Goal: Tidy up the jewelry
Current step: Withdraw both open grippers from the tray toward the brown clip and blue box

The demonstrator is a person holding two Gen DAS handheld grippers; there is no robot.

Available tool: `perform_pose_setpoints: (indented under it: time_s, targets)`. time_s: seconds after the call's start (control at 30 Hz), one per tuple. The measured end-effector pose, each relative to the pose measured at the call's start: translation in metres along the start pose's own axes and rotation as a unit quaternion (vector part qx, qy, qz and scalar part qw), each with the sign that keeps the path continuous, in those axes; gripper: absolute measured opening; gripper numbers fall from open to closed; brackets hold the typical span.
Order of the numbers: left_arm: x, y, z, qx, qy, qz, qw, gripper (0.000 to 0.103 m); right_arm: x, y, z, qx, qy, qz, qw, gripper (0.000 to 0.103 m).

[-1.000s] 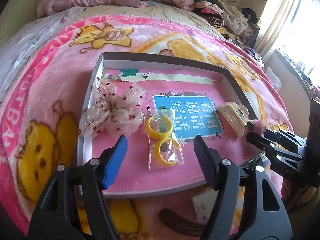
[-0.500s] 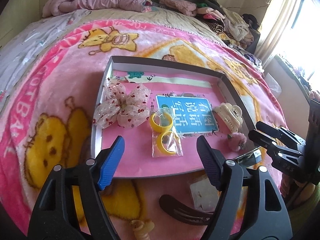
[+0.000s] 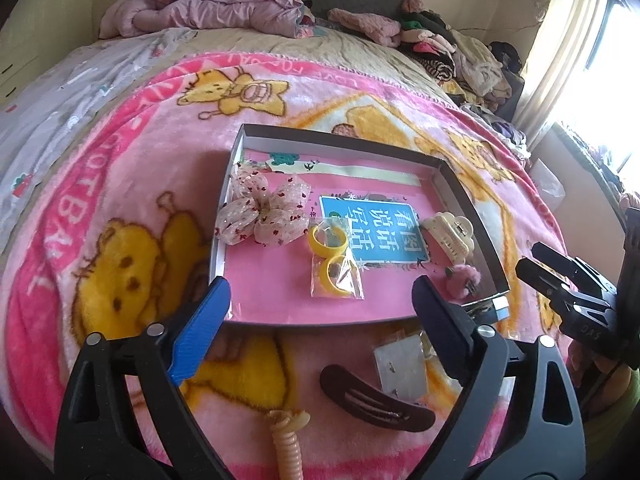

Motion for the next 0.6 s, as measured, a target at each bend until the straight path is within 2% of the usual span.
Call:
perform_pose_setpoints:
  time_s: [0.6]
  targets:
    - [0.0,0.028,0.018,-0.009,0.003,0.005,0.9999,0.085,0.015,0.015,0.023,-0.013,0.002,0.01,1.0,0.074]
Point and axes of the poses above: each gripper's, at about its wrist camera, not at the fingertips, and z roughly against the way its jaws point, x to its left, y to its underside, the point moved 1 cm from there along -z, roughly the way its jaws point, and after that the axes turned 10 degrees about x, right-handed, at the moved point
